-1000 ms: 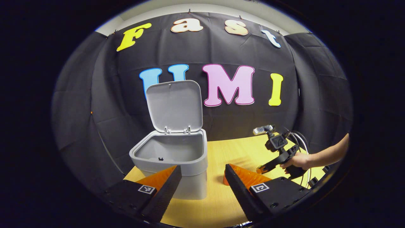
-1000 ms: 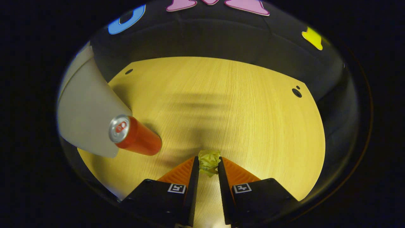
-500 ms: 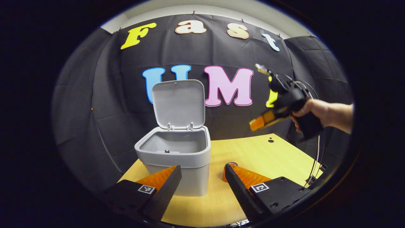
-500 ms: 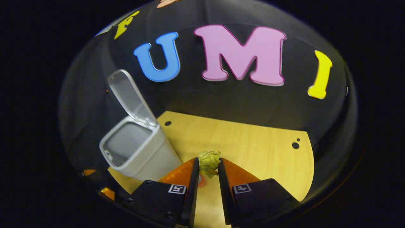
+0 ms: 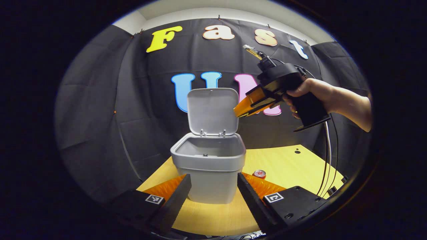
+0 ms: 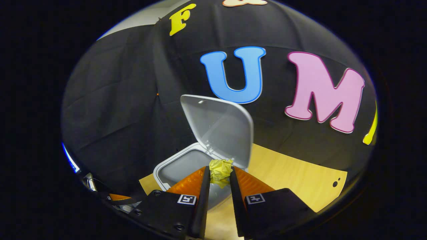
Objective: Press the lid of the desktop garbage bin to open it, pick up the crumpled paper on the desktop and throw it into the bin, then pick up the pop can on the desktop and drop it into the bin, and finally close the garbage bin lid.
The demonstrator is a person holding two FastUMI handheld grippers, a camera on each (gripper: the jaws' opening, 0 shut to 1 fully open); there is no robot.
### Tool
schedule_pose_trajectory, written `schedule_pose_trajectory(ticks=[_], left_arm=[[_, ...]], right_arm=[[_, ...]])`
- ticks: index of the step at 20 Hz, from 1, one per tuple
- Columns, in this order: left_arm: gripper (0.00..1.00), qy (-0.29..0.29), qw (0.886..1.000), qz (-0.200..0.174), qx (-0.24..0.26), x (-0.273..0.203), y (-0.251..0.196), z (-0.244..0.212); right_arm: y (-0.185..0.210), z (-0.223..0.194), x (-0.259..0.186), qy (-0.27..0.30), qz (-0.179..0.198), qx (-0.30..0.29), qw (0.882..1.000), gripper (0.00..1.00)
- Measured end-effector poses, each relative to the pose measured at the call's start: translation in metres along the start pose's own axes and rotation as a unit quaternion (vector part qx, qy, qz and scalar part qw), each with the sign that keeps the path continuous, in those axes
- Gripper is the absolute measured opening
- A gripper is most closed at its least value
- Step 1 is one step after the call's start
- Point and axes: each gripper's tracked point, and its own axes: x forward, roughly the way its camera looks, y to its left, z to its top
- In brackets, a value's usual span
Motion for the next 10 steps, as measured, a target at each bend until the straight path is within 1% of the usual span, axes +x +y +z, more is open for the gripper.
schedule_pose_trajectory(ticks=[2, 3, 4, 5, 6, 7, 10], left_arm=[[0.94, 0.004, 1.0, 0.017, -0.005, -0.008, 0.011, -0.005], [0.94, 0.007, 1.0, 0.025, -0.01, -0.012, 0.016, -0.007], [0.94, 0.009, 0.999, 0.033, -0.014, -0.016, 0.021, -0.01], [0.94, 0.011, 0.999, 0.041, -0.016, -0.019, 0.026, -0.013], [0.94, 0.014, 0.999, 0.048, -0.016, -0.021, 0.03, -0.015], [0.94, 0.016, 0.998, 0.053, -0.016, -0.024, 0.033, -0.017], [0.95, 0.023, 0.998, 0.054, -0.017, -0.024, 0.034, -0.022]], right_arm=[[0.013, -0.008, 0.019, 0.011, 0.01, -0.011, 1.0, 0.4], [0.017, -0.013, 0.027, 0.018, 0.012, -0.018, 1.0, 0.24], [0.021, -0.019, 0.035, 0.026, 0.011, -0.023, 0.999, 0.41], [0.023, -0.023, 0.042, 0.03, 0.011, -0.027, 0.999, 0.43], [0.024, -0.027, 0.047, 0.034, 0.01, -0.031, 0.999, 0.34], [0.025, -0.031, 0.051, 0.037, 0.01, -0.033, 0.999, 0.67], [0.02, -0.032, 0.052, 0.032, 0.003, -0.034, 0.999, 0.9]])
